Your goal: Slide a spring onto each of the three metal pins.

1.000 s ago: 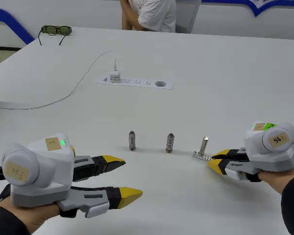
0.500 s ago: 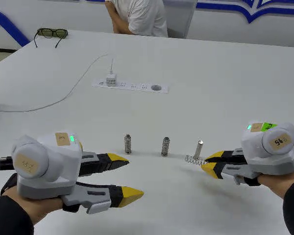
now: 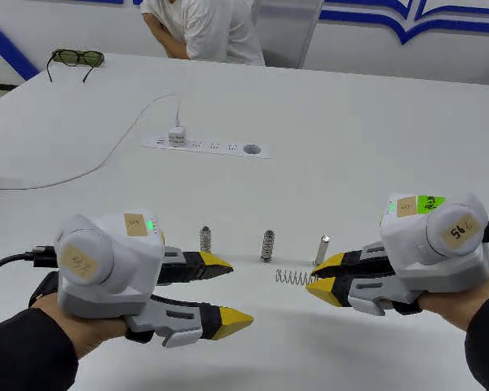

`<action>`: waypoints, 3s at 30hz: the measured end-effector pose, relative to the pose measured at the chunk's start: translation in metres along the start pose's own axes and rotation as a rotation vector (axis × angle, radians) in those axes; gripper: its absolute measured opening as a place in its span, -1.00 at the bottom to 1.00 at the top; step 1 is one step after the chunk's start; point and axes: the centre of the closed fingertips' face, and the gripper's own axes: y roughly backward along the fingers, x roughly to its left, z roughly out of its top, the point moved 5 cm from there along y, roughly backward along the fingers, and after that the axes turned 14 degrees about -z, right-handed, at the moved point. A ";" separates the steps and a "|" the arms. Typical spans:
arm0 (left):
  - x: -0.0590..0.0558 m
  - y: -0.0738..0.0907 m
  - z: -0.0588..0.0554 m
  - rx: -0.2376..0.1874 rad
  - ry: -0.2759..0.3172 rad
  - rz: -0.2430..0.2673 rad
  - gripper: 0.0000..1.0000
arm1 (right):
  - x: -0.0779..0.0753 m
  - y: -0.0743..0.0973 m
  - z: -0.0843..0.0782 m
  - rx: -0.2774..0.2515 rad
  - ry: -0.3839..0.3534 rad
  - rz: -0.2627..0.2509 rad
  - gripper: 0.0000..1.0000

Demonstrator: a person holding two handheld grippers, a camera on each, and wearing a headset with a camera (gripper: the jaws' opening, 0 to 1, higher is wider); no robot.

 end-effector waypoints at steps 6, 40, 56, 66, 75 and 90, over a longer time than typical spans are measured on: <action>-0.002 -0.002 0.000 0.003 -0.020 -0.012 -0.23 | 0.016 0.002 0.014 -0.009 0.048 0.056 -0.76; -0.011 -0.009 0.006 0.017 -0.105 -0.037 -0.77 | 0.040 0.014 0.049 -0.049 0.148 0.147 -0.76; -0.013 -0.011 0.008 0.000 -0.091 -0.043 -0.78 | 0.046 0.014 0.073 -0.125 0.144 0.148 -0.76; -0.014 -0.011 0.011 -0.006 -0.087 -0.044 -0.78 | 0.052 0.011 0.081 -0.153 0.144 0.151 -0.76; -0.012 -0.009 0.010 -0.027 -0.062 -0.039 -0.79 | 0.051 0.010 0.083 -0.161 0.130 0.142 -0.73; -0.010 -0.008 0.010 -0.046 -0.045 -0.033 -0.79 | 0.051 0.006 0.081 -0.162 0.098 0.140 -0.74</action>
